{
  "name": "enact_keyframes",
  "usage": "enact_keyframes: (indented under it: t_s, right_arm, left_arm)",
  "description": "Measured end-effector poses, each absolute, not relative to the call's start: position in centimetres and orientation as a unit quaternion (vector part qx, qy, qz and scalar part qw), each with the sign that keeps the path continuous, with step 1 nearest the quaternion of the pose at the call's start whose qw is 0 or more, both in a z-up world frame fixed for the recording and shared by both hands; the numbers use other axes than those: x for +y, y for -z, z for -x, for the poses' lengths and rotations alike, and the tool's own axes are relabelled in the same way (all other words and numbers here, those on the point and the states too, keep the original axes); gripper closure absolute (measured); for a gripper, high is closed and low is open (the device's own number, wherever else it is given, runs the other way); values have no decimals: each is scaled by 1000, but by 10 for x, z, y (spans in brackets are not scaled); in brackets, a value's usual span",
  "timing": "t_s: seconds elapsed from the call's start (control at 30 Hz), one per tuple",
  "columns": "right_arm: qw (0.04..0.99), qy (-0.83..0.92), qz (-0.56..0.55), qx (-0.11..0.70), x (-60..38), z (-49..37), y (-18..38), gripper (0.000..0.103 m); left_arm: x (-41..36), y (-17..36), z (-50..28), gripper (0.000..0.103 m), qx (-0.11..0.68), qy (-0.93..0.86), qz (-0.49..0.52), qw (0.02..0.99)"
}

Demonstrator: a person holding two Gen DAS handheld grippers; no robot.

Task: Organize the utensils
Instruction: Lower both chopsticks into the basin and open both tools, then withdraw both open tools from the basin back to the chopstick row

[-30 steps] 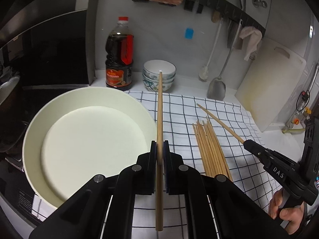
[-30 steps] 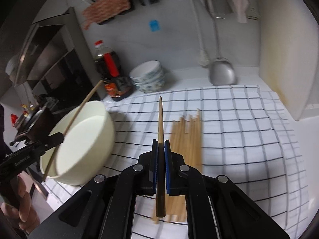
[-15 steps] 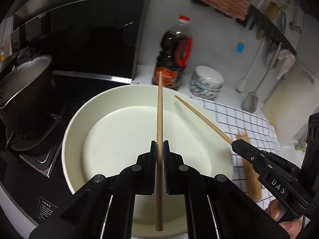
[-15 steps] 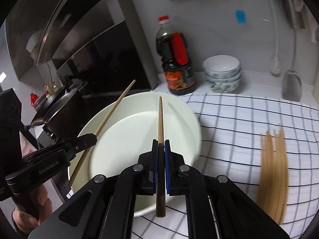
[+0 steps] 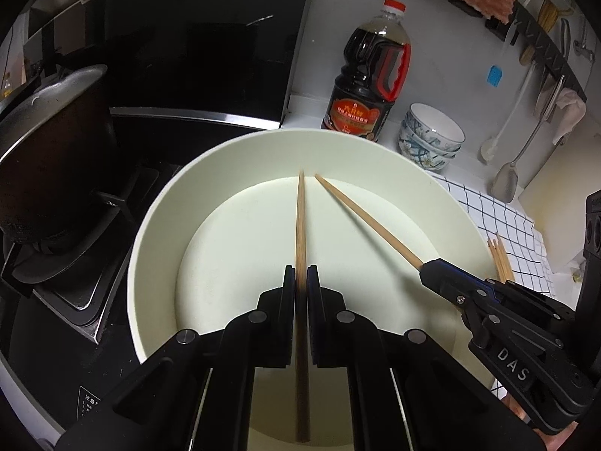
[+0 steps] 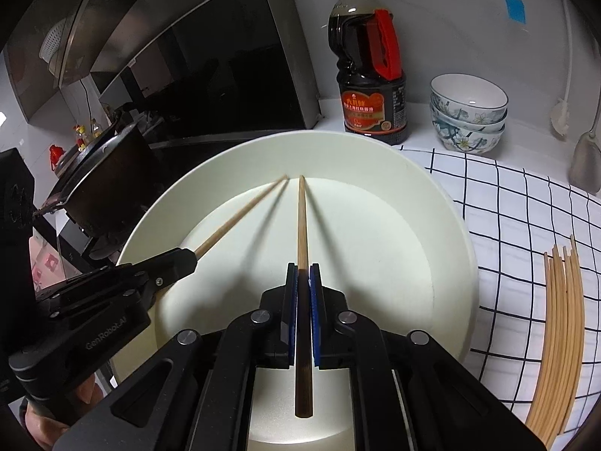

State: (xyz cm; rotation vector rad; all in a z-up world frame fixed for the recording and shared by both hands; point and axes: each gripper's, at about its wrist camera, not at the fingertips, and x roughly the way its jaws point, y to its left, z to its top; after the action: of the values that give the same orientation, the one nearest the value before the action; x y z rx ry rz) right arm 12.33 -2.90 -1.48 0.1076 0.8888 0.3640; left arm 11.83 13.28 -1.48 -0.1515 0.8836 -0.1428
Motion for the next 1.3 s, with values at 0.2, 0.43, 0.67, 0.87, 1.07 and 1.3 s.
enact_keyframes:
  t_s: [0.2,0.43,0.67,0.87,1.07,1.3]
  right_arm:
    - [877,-172,-46,446,-26,-125,21,97]
    - [889,-160,-52,425,-36,-118,9,61]
    - [890,-157,-59,424,-43,-113,6,61]
    - [893,-149,-56,421,-53,-105,3,55]
    - [898,-135,-70,413,-77,-93,0,47]
    - [900,-111,-91,412,-121,-75,5,42]
  left_arm:
    - [128,21,-119,96,438,70,69,893]
    - [132,11,-111,54,429,56,69,899]
    - [130,-8,-96,34,396,46,57,915]
    - [126,-11,-85,24,395,43,51,916]
    - [121,-14,-71,12,390,42,59,918]
    - [99,-12,-56,7,394,50,52,916]
